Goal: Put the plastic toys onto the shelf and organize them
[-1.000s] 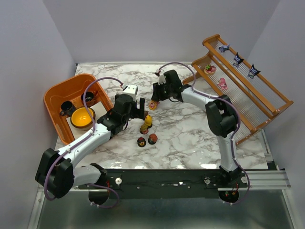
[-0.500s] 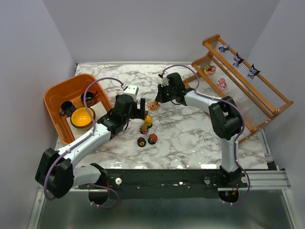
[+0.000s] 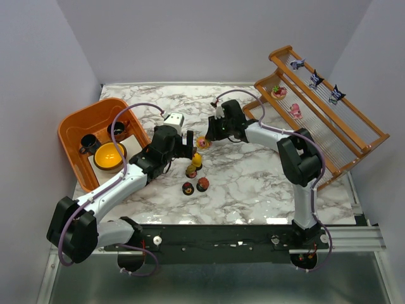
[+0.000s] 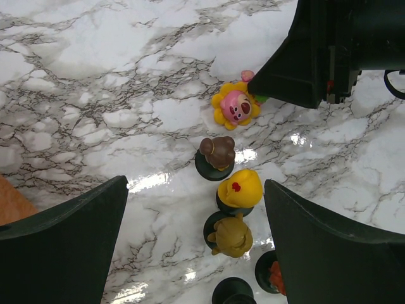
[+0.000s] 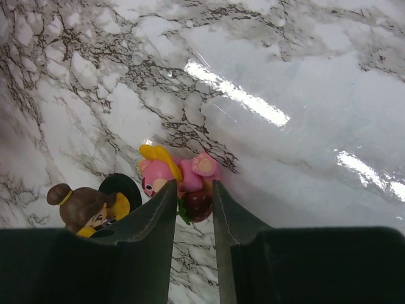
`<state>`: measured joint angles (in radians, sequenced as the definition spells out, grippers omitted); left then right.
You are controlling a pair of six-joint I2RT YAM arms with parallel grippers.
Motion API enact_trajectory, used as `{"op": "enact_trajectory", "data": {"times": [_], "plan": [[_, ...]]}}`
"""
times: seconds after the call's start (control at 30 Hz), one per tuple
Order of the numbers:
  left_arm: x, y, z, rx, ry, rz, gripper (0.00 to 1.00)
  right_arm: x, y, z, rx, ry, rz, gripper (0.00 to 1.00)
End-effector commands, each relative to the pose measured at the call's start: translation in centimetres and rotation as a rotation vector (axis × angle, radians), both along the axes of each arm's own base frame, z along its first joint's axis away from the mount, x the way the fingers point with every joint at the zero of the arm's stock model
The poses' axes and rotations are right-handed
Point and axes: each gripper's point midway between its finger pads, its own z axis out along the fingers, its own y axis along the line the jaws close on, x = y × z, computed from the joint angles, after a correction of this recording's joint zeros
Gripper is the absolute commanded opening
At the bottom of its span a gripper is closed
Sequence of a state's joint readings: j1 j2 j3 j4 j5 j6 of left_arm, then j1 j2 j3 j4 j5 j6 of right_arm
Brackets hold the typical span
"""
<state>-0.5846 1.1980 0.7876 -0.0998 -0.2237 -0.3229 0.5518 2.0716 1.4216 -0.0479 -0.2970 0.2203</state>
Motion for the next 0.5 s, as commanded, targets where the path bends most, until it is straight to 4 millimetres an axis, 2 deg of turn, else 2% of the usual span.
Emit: {"op": "enact_trajectory", "data": {"times": [0.0,0.13,0.47], "plan": [[0.0,-0.6,0.5,-0.026,-0.010,-0.018,0.99,-1.2,0.3,0.5,-0.010,0.011,0.018,0.38],[0.0,-0.6,0.6,-0.027,-0.011,-0.016,0.99,-1.5,0.1,0.0,-0.020,0.026,0.019,0.43],[0.0,-0.5,0.4,-0.021,-0.007,-0.014,0.99,-1.8,-0.5,-0.7,-0.052,0.041,0.009,0.44]]}}
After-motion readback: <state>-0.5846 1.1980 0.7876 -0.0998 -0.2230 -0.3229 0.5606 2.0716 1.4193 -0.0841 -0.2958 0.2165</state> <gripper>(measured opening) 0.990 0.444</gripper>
